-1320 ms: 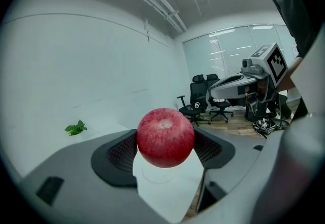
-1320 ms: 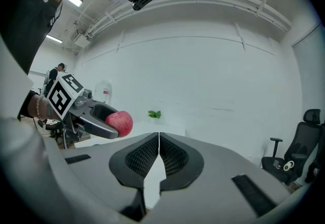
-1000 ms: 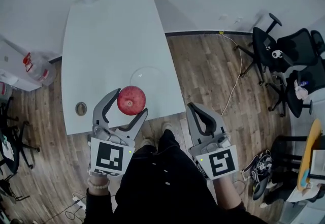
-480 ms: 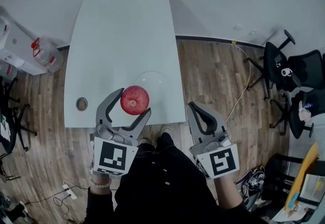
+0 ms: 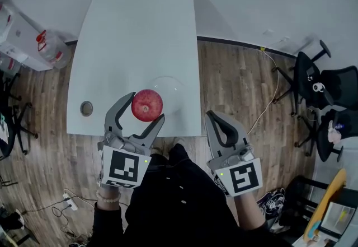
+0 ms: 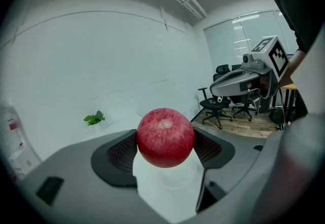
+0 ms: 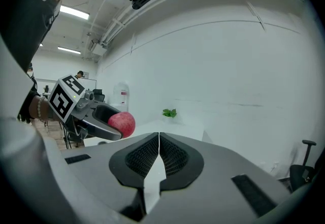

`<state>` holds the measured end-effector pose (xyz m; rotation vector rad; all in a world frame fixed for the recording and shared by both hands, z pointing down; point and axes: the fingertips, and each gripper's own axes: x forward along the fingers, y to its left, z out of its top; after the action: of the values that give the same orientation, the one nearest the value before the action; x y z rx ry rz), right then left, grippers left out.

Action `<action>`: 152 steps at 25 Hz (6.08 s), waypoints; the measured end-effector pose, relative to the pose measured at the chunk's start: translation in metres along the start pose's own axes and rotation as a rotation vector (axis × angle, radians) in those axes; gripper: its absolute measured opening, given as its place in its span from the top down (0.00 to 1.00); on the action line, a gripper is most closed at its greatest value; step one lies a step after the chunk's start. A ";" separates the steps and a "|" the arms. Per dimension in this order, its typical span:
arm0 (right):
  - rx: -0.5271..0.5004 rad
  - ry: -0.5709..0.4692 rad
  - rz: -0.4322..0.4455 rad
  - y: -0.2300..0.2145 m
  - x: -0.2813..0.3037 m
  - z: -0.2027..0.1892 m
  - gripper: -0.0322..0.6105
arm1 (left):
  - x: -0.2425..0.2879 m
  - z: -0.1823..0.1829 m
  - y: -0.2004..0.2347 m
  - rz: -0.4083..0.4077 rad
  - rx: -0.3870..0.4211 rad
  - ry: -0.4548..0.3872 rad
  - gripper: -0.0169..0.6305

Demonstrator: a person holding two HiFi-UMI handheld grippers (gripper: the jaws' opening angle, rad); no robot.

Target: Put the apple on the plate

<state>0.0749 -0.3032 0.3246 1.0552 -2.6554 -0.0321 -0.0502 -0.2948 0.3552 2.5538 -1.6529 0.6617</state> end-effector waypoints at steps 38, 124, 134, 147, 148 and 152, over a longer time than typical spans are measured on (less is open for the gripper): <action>0.084 0.124 -0.018 -0.042 -0.010 -0.059 0.89 | 0.138 -0.132 -0.038 -0.094 -0.042 0.262 0.42; 0.009 -0.018 0.084 0.005 0.010 -0.012 0.89 | 0.028 -0.037 0.027 0.150 -0.091 -0.014 0.95; -0.048 -0.044 0.104 0.008 0.012 0.008 0.89 | -0.015 -0.006 0.038 0.216 -0.070 -0.054 0.95; -0.075 -0.080 0.118 0.008 0.020 0.027 0.89 | -0.046 0.029 0.044 0.263 -0.101 -0.086 0.95; -0.077 -0.082 0.119 0.007 0.021 0.028 0.89 | -0.048 0.030 0.045 0.267 -0.104 -0.087 0.95; -0.082 -0.094 0.126 0.009 0.023 0.033 0.89 | -0.055 0.028 0.050 0.290 -0.139 -0.085 0.95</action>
<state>0.0441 -0.3155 0.2997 0.8793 -2.7737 -0.1671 -0.1040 -0.2763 0.2996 2.3001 -2.0413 0.4352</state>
